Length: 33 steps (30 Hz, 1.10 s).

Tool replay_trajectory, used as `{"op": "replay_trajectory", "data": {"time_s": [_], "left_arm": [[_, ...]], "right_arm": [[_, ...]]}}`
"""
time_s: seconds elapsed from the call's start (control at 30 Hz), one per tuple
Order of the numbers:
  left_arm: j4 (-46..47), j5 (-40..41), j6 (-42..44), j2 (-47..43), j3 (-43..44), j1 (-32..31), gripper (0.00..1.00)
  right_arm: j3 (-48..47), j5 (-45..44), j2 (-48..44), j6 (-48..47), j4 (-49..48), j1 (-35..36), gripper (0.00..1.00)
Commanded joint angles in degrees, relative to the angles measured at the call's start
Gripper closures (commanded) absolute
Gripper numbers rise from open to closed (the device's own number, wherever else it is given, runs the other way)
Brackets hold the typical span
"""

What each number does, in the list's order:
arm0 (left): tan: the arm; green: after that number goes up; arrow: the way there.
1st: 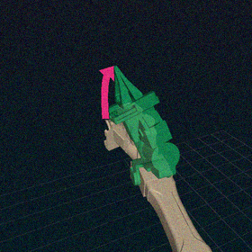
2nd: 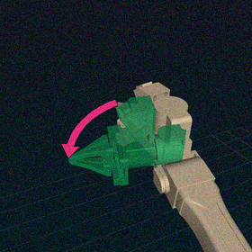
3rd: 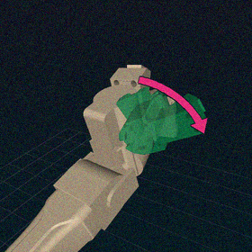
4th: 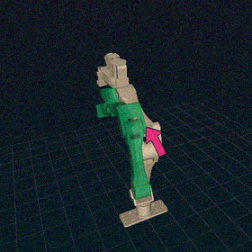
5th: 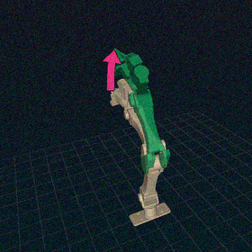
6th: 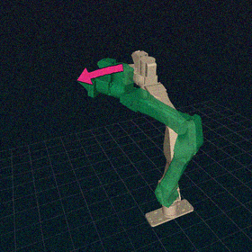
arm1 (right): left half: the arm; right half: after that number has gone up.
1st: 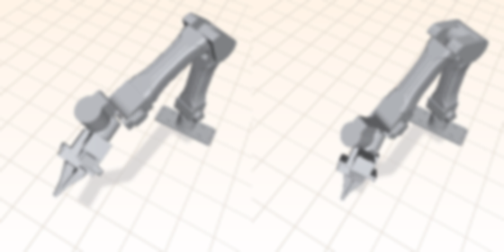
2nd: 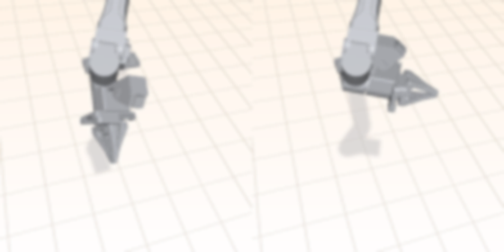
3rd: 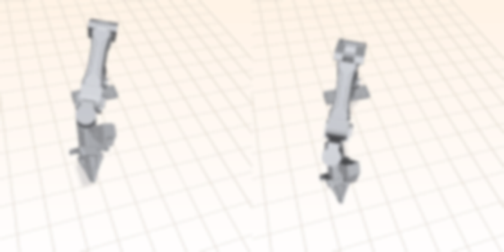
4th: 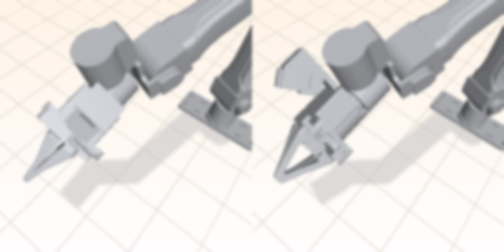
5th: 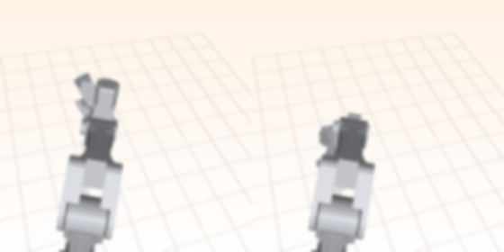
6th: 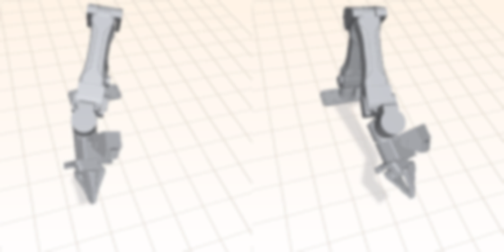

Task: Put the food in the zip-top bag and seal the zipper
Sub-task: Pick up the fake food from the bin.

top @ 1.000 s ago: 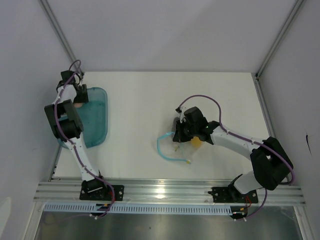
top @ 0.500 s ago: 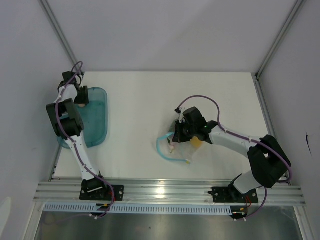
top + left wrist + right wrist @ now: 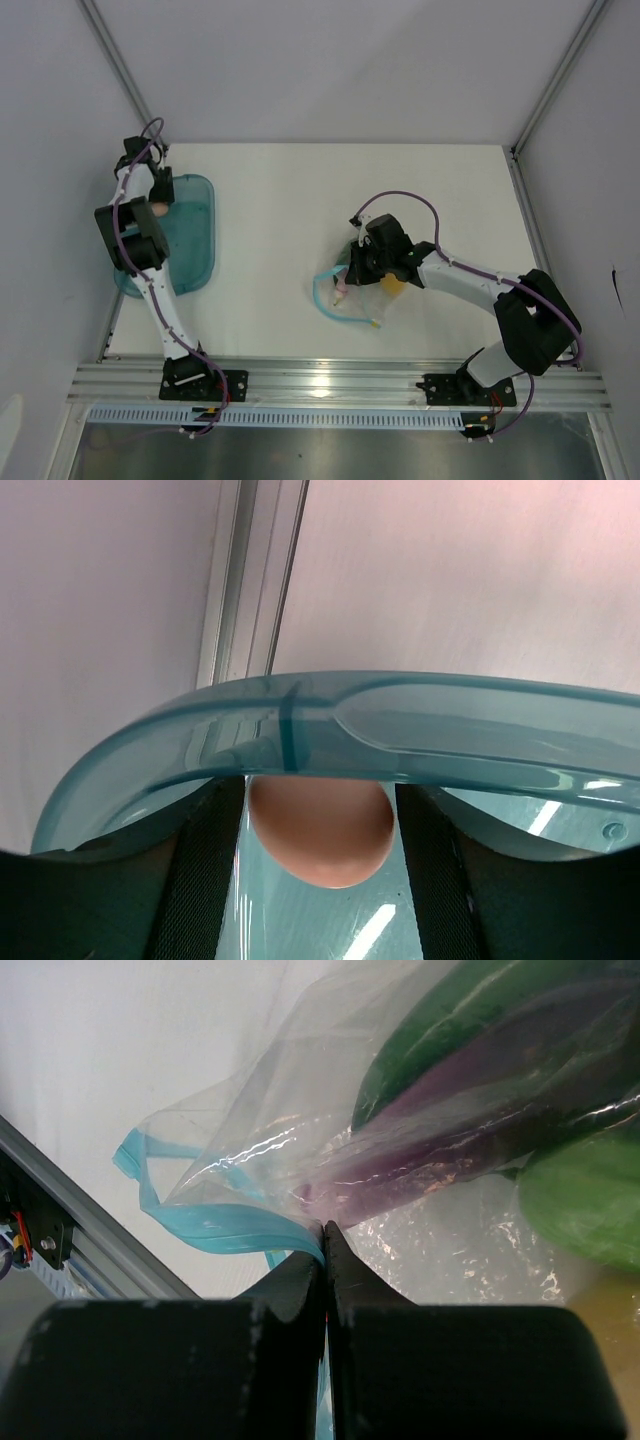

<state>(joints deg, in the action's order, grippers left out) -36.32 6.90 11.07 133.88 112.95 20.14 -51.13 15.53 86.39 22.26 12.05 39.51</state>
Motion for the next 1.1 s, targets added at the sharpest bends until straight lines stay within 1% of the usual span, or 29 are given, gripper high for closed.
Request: {"op": "replay_trajectory", "data": {"time_s": [0.0, 0.13, 0.27, 0.43, 0.57, 0.63, 0.83, 0.9, 1.07], "left_arm": [[-0.8, 0.9, 1.3, -0.3, 1.4, -0.6, 0.36], [0.1, 0.6, 2.0, -1.4, -1.1, -0.7, 0.36], [0.7, 0.2, 2.5, -2.6, -3.8, -0.7, 0.31], [1.2, 0.3, 2.1, -4.0, -5.4, -0.7, 0.28], [2.3, 0.8, 0.7, -5.2, -8.5, -0.6, 0.23], [1.8, 1.8, 0.2, -5.6, -9.1, -0.6, 0.23], [3.0, 1.2, -3.6, -11.6, -17.6, -0.4, 0.23], [3.8, 0.2, -4.4, -14.2, -19.2, -0.3, 0.21], [3.8, 2.2, -5.5, -16.8, -22.2, -0.4, 0.18]], "right_arm": [[-1.8, 0.0, 0.4, -0.1, -1.4, -0.4, 1.0], [-1.6, 0.1, -0.2, 0.1, -1.5, -0.4, 1.0], [-1.4, -0.1, -0.3, 0.0, -1.2, -0.4, 1.0], [-1.2, 0.2, -0.7, 0.0, -1.4, -0.4, 1.0], [-0.8, 0.3, -1.0, 0.1, -1.6, -0.4, 1.0], [-0.6, 0.0, -1.6, 0.1, -1.5, -0.4, 1.0], [-0.2, 0.4, -2.7, 0.1, -1.7, -0.4, 1.0], [-0.1, 0.7, -3.1, 0.1, -1.7, -0.3, 1.0], [0.7, 0.9, -5.2, 0.1, -2.2, -0.4, 1.0]]}}
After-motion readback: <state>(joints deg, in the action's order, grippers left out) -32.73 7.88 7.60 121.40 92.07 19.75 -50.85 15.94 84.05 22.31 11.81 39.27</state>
